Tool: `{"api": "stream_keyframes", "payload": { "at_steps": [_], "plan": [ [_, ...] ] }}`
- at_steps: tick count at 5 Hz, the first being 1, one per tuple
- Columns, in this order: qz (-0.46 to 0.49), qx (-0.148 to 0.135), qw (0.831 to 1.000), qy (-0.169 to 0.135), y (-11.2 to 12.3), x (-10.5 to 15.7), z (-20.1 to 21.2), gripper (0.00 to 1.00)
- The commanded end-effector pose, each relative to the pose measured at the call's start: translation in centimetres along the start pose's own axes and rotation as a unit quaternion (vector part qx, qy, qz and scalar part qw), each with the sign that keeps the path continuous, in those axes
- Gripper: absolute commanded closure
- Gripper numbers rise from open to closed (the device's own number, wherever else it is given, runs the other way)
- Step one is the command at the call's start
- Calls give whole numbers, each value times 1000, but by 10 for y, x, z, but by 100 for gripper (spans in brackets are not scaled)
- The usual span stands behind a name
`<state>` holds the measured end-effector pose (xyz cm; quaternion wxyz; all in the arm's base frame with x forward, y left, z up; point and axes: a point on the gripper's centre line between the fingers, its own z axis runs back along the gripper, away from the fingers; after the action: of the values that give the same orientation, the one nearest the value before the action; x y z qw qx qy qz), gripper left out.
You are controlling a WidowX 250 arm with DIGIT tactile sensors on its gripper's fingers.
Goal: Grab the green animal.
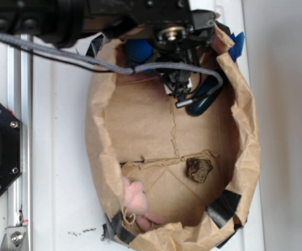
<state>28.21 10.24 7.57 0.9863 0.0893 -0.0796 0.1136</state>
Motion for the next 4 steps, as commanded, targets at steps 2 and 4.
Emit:
{"api": "stream_keyframes", "payload": {
  "at_steps": [2, 4],
  "plan": [
    [-66, 0, 998, -22, 9, 15, -19, 0],
    [-77, -4, 997, -5, 11, 21, -34, 0]
  ]
}}
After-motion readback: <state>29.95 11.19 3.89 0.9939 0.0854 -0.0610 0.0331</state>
